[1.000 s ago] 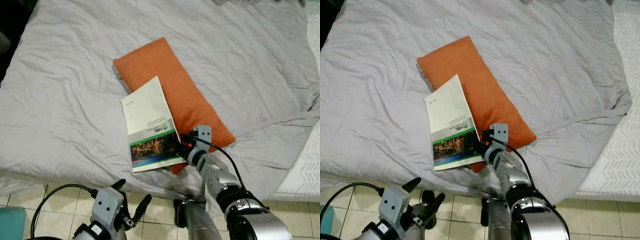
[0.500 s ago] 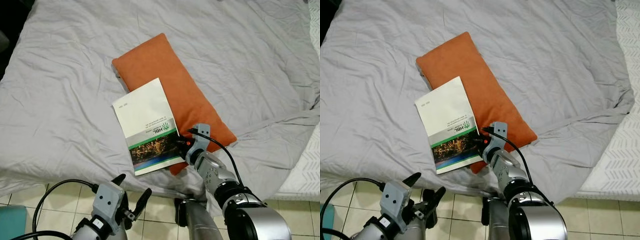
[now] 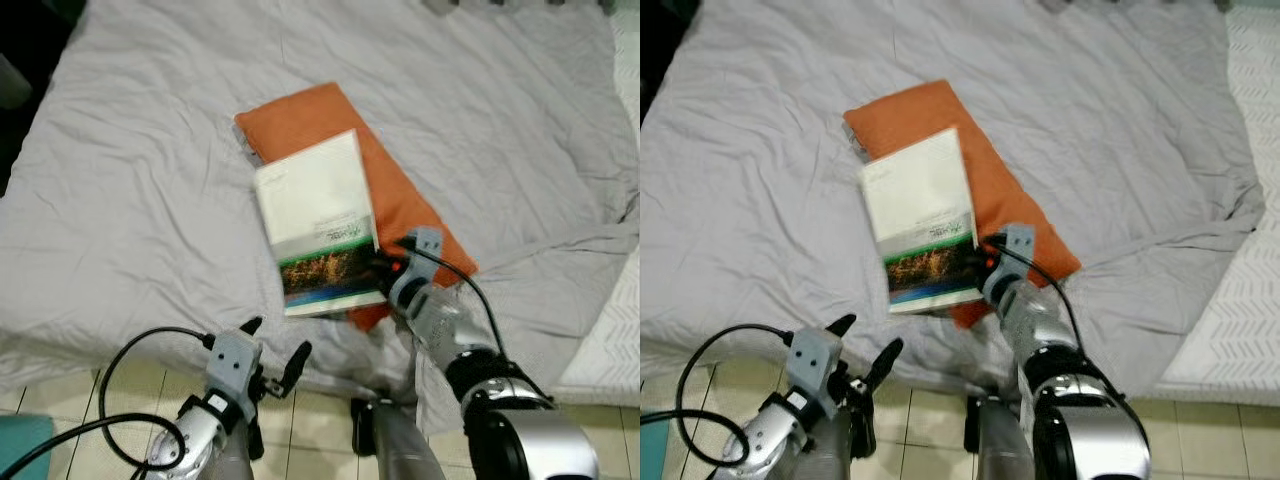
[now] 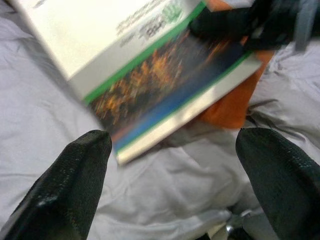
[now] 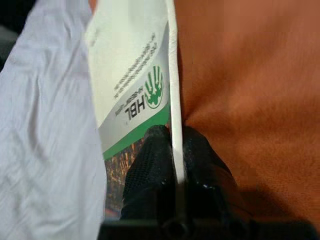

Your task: Clean up the room

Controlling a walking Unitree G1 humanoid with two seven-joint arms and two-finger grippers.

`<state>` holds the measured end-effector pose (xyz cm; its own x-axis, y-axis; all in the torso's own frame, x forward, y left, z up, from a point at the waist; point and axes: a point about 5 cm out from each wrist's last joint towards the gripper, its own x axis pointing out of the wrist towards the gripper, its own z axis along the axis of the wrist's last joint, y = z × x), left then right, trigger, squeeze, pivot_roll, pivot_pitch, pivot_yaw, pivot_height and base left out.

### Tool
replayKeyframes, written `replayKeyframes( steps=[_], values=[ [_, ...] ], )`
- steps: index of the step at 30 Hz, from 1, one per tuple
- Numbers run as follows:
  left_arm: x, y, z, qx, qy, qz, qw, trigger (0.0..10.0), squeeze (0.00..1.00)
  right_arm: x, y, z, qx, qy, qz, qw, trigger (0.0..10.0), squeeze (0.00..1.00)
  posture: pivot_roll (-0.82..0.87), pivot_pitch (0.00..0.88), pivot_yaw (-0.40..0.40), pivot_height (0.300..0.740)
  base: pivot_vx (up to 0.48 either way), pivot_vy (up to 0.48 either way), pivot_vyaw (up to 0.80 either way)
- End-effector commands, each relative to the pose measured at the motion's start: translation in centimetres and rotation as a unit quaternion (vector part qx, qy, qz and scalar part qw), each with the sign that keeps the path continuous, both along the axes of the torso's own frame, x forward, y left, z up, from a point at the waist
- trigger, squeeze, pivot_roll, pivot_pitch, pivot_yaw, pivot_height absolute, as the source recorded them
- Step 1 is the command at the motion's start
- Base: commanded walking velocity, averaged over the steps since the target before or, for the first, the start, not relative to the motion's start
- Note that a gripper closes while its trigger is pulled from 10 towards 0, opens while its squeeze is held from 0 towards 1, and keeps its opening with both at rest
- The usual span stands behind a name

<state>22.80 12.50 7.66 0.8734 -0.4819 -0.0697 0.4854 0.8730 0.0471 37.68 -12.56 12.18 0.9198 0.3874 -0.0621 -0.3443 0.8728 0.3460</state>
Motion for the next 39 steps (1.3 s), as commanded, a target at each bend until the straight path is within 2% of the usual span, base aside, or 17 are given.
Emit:
replayKeyframes(
  steps=[1, 6, 10, 14, 16, 18, 20, 21, 22, 25, 27, 30, 35, 37, 39],
  values=[
    [-0.5, 0.1, -1.4, 0.004, 0.025, 0.009, 1.0, 10.0, 0.0, 0.5, -1.2, 2.3, -0.021, -0.063, -0.026, 0.997, 0.0, 0.0, 0.04, 0.216, -0.058, 0.74, 0.0, 0.0, 0.0],
    [1.2, -0.3, -1.5, -0.012, 0.022, 0.027, 0.999, 10.0, 0.0, 0.0, -3.6, 3.1, -0.08, -0.121, -0.08, 0.986, 0.0, 0.0, 0.03, 0.088, -0.042, 0.74, 0.0, 0.0, 0.0],
    [2.9, -0.1, -1.2, -0.007, 0.008, 0.028, 1.0, 10.0, 0.0, -0.8, -5.2, 3.2, -0.075, -0.135, -0.122, 0.98, 0.0, 0.0, 0.02, 0.001, -0.026, 0.74, 0.0, 0.0, 0.0],
    [3.8, 0.3, -1.0, -0.004, 0.0, 0.032, 0.999, 10.0, 0.0, -1.7, -5.3, 2.7, -0.067, -0.14, -0.122, 0.98, 0.0, 0.0, 0.01, 0.0, -0.015, 0.74, 0.0, 0.0, 0.0],
    [4.1, 0.6, -1.1, 0.004, -0.002, 0.034, 0.999, 10.0, 0.0, -2.3, -5.9, 2.8, -0.08, -0.157, -0.145, 0.974, 0.0, 0.0, 0.0, 0.0, -0.008, 0.74, 0.0, 0.0, 0.0],
    [4.4, 0.8, -1.3, 0.021, -0.001, 0.041, 0.999, 10.0, 0.0, -2.8, -6.5, 2.9, -0.103, -0.174, -0.165, 0.965, 0.0, 0.0, -0.01, 0.0, -0.003, 0.74, 0.0, 0.0, 0.0],
    [4.4, 1.0, -1.8, 0.022, 0.011, 0.054, 0.998, 10.0, 0.0, -3.6, -7.3, 2.8, -0.156, -0.193, -0.183, 0.951, 0.0, 0.0, -0.01, 0.0, -0.003, 0.74, 0.0, 0.0, 0.0],
    [4.4, 1.2, -1.9, 0.02, 0.011, 0.065, 0.998, 10.0, 0.0, -4.3, -8.2, 2.5, -0.192, -0.198, -0.201, 0.94, 0.0, 0.0, -0.01, 0.0, -0.001, 0.74, 0.0, 0.0, 0.0],
    [4.4, 1.2, -1.9, 0.02, 0.011, 0.065, 0.998, 10.0, 0.0, -4.3, -8.2, 2.5, -0.192, -0.198, -0.201, 0.94, 0.0, 0.0, -0.01, 0.0, -0.001, 0.74, 0.0, 0.0, 0.0],
    [4.4, 2.6, -2.1, -0.004, 0.011, 0.118, 0.993, 10.0, 0.0, -7.5, -10.7, 0.5, -0.272, -0.187, -0.248, 0.911, 0.0, 0.0, -0.01, 0.0, -0.006, 0.74, 0.0, 0.0, 0.0],
    [4.3, 3.5, -2.0, -0.008, 0.006, 0.148, 0.989, 10.0, 0.0, -10.0, -11.6, -1.4, -0.302, -0.161, -0.256, 0.904, 0.0, 0.0, -0.01, 0.0, -0.006, 0.74, 0.0, 0.0, 0.0],
    [4.4, 3.9, -2.1, -0.03, 0.009, 0.164, 0.986, 10.0, 0.0, -12.4, -11.6, -3.1, -0.327, -0.137, -0.253, 0.9, 0.0, 0.0, -0.02, 0.0, -0.019, 0.74, 0.0, -0.143, 0.0],
    [4.4, 3.0, -2.4, -0.03, 0.008, 0.151, 0.988, 10.0, 0.0, -13.4, -11.3, -4.7, -0.346, -0.109, -0.241, 0.9, 0.0, 0.0, -0.04, 0.0, -0.016, 0.74, 0.0, -0.469, 0.0],
    [4.5, 2.2, -2.6, -0.044, 0.014, 0.138, 0.989, 10.0, 0.0, -13.3, -10.6, -6.2, -0.352, -0.08, -0.217, 0.907, 0.0, 0.0, -0.05, 0.0, -0.005, 0.74, 0.0, -0.48, 0.0],
    [4.4, 1.6, -2.8, -0.044, 0.014, 0.119, 0.992, 10.0, 0.0, -13.2, -9.9, -6.3, -0.356, -0.081, -0.2, 0.909, 0.0, 0.0, -0.07, 0.0, -0.001, 0.74, 0.0, -0.469, 0.0]
  ],
)
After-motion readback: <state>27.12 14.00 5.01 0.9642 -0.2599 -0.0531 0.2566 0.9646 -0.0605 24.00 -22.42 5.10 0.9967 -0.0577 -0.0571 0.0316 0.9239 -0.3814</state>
